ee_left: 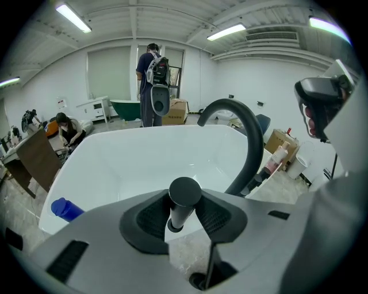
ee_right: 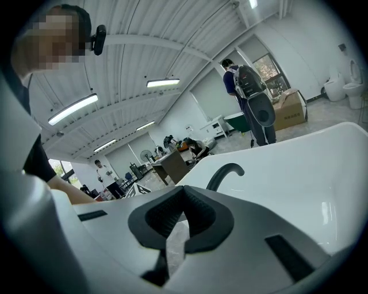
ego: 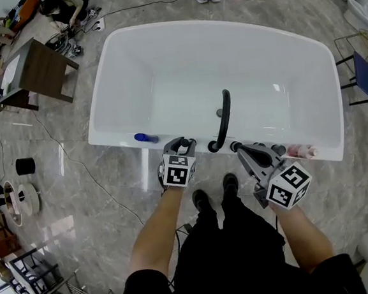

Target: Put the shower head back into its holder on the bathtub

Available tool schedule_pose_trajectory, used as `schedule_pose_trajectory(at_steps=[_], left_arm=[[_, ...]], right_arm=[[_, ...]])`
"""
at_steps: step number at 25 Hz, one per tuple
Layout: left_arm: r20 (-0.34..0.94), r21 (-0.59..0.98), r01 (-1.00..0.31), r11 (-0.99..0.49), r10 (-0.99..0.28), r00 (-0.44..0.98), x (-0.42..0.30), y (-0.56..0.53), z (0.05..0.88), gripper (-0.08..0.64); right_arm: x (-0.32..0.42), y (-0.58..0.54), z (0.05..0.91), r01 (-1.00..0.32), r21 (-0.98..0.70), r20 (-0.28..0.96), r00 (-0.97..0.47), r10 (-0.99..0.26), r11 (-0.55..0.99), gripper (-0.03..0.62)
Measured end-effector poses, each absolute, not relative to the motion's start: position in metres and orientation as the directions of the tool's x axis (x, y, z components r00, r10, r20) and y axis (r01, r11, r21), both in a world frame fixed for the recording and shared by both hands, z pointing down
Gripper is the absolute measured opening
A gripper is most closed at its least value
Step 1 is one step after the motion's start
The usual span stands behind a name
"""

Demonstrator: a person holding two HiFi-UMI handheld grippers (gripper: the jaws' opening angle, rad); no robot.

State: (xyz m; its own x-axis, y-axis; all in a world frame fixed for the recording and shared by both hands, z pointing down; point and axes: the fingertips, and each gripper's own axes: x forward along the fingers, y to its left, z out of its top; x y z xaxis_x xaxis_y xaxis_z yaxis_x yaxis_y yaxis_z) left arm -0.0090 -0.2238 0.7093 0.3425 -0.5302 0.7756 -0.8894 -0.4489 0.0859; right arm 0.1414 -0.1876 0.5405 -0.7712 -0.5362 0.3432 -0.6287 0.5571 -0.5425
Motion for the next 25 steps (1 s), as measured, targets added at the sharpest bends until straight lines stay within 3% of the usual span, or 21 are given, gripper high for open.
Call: schedule_pose_trajectory(at_steps=[25], left_arm=[[0.822, 0.089, -0.882, -0.463, -0.466, 0.328, -0.010, -0.218, 0.736, 0.150]], right_arm=[[0.143, -0.192, 0.551, -0.644, -0.518, 0.372, -0.762, -0.530, 0.562, 0.014]])
